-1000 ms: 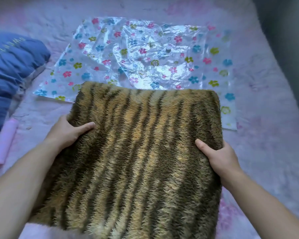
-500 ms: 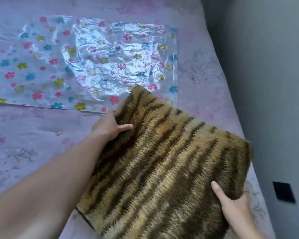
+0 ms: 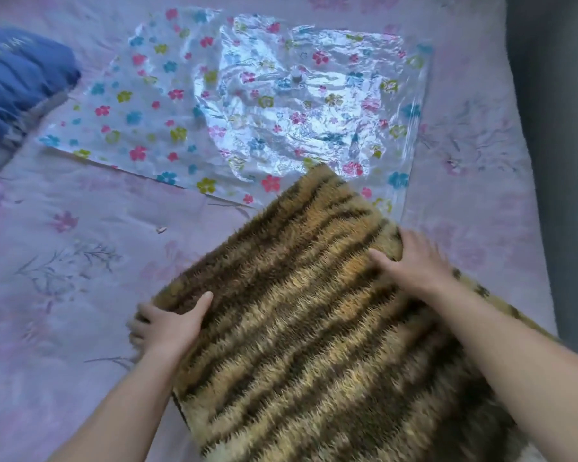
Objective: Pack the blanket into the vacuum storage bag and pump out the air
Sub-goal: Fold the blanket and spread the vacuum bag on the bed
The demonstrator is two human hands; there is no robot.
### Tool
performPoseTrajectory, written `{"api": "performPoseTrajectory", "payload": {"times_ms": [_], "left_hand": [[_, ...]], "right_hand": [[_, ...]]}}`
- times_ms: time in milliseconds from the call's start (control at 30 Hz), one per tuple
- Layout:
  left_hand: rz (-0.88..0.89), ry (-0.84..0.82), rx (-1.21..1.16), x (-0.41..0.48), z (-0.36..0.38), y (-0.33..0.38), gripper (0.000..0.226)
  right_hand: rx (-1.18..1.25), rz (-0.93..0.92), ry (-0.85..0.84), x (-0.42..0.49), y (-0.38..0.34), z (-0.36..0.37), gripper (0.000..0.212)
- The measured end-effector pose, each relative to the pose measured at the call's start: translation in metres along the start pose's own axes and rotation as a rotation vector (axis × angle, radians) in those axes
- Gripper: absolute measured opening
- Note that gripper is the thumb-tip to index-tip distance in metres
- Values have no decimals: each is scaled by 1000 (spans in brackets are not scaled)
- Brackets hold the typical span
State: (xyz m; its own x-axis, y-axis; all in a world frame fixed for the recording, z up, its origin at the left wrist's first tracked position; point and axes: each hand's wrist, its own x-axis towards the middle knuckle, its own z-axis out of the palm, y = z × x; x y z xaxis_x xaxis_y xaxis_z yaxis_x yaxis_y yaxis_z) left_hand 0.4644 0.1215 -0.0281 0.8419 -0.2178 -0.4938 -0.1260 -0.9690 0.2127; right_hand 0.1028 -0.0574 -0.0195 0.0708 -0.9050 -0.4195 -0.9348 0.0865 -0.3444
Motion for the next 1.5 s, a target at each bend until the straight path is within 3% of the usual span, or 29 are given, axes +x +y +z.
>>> {"api": "performPoseTrajectory", "payload": {"times_ms": [100,167,233,367,467,533,633,800,900,1000,1100,1167,1233,1333,1500], "left_hand": [[-178,-40,-197,3,8,-30,139],[-156,-111,-346,7,15,-41,129],[-132,-105,-408,13,19,-46,122],[-154,-92,-436,17,20,-43,134],[-90,-54,-466,17,18,-37,119],[-34,-7,-407,21,9,-30,107],[75,35,-339,30,-10,-11,104],[122,-106,-124,44,-22,29,119],[331,-56,-65,58,-23,69,110],[449,-160,-193,73,-16,125,95],[289,-344,-449,94,4,183,89],[130,-431,-632,110,18,214,84],[61,-423,-735,123,29,236,71],[111,-338,-757,143,50,265,38],[153,-199,-649,149,62,281,71]], "right_hand": [[60,-20,-170,44,4,-4,113],[95,-30,-208,60,8,-2,113],[134,-28,-201,67,11,-1,99],[164,-48,-180,63,8,-2,78],[132,-33,-185,58,4,-6,67],[134,0,-218,54,2,-12,75],[183,80,-240,38,6,-22,93],[277,204,-260,18,20,-21,107],[268,230,-133,39,9,-22,127],[313,129,32,79,-20,-22,112],[436,120,118,135,-42,-18,84],[550,198,133,167,-48,-19,80],[648,275,152,192,-46,-19,80],[712,411,218,223,-40,-19,83],[688,400,224,240,-58,-20,82]]}}
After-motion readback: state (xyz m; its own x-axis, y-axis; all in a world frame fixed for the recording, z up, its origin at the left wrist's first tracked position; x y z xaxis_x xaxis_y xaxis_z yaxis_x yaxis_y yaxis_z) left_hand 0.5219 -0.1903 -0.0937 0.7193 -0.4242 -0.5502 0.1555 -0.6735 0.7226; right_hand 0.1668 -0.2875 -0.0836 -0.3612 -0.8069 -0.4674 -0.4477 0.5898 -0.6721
